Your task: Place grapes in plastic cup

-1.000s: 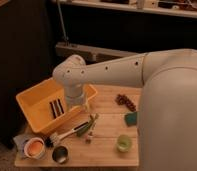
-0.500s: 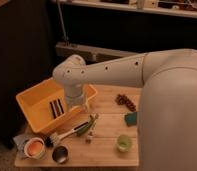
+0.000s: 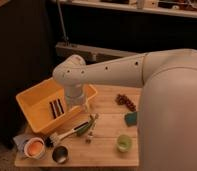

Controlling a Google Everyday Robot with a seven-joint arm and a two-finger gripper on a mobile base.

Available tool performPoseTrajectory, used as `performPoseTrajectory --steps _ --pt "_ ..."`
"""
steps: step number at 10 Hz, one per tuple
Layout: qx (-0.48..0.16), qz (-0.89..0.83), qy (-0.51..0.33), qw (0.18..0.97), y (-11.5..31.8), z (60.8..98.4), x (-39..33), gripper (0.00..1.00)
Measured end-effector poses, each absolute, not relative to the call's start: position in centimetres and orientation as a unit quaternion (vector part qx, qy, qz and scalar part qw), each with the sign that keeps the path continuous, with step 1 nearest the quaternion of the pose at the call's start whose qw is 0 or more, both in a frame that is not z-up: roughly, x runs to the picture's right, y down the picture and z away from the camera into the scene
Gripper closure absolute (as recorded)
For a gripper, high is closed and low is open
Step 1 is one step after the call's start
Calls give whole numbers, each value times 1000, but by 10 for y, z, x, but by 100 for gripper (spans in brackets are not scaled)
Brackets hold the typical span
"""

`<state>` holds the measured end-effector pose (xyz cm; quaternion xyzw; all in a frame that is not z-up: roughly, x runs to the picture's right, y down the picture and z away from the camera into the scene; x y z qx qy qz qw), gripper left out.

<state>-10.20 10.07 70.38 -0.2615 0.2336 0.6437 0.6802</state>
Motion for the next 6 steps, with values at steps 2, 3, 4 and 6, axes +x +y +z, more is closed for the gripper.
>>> performPoseTrajectory --steps 2,3,4,6 --pt "-262 644 233 680 100 704 -102 35" --pt "-260 643 236 680 101 704 -101 35" --pt "-255 646 238 678 99 704 -95 35" --pt "-239 665 233 668 85 707 -60 35"
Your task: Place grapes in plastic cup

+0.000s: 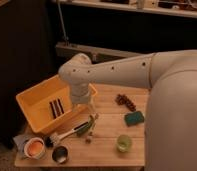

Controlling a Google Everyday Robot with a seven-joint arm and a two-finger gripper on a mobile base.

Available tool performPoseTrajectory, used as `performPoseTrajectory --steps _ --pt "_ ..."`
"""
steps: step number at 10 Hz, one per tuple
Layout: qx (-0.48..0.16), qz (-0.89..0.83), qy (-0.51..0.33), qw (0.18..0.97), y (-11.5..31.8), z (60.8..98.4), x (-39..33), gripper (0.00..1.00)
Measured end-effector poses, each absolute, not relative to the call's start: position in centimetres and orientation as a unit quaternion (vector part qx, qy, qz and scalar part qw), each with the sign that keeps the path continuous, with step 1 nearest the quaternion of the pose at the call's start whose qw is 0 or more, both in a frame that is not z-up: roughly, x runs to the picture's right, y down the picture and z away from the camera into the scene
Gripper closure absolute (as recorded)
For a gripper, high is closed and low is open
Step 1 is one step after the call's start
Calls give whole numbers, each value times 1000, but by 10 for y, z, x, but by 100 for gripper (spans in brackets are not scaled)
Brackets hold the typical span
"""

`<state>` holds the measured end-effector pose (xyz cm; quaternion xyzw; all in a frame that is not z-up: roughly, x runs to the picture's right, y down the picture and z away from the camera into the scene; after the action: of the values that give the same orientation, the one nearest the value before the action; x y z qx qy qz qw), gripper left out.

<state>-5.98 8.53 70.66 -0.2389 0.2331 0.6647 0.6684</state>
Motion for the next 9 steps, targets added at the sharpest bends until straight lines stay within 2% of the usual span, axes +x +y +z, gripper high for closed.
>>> performPoseTrajectory --steps 5,9 --pt "-192 728 190 631 48 710 51 35" --pt "-138 789 210 561 54 700 110 35"
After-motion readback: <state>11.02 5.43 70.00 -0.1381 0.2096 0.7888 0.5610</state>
